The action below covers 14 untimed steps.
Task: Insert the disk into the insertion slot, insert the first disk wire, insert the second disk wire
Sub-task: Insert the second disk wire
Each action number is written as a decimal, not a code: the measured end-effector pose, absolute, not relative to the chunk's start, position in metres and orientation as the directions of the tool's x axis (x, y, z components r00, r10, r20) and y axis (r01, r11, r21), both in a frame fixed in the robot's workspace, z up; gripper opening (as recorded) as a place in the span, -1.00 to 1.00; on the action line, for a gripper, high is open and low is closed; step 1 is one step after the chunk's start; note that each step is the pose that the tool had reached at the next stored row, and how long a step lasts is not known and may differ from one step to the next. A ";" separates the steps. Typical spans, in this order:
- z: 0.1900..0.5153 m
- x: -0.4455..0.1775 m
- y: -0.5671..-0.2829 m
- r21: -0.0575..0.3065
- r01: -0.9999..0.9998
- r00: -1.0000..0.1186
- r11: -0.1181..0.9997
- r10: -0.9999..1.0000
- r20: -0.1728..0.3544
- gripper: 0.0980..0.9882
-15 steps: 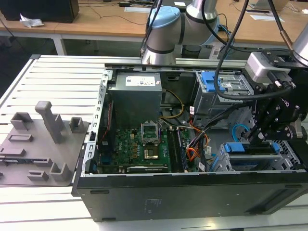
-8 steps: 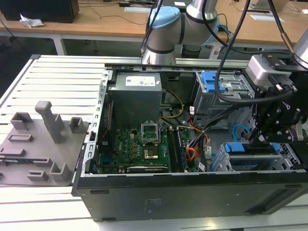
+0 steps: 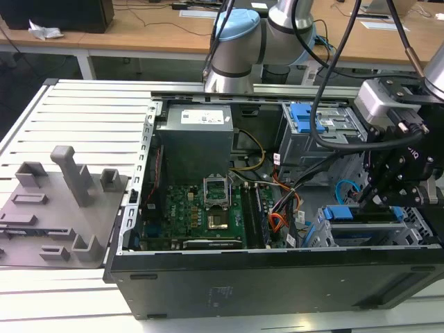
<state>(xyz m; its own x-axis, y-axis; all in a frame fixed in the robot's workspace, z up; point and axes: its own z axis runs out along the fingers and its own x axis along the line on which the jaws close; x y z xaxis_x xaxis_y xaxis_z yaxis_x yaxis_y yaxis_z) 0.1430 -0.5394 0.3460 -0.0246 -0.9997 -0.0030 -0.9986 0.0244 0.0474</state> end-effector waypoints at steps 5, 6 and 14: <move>0.345 0.143 -0.540 0.048 -0.999 -0.025 0.023 -0.999 -0.024 -0.87; 0.344 0.143 -0.540 0.048 -0.999 -0.025 0.023 -0.999 -0.024 -0.87; 0.338 0.143 -0.542 0.048 -0.999 -0.025 0.024 -0.999 -0.023 -0.87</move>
<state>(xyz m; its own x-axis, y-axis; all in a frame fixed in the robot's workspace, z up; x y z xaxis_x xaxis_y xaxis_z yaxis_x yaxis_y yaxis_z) 0.1429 -0.5419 0.3378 -0.0247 -0.9994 -0.0228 -0.9986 0.0236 0.0479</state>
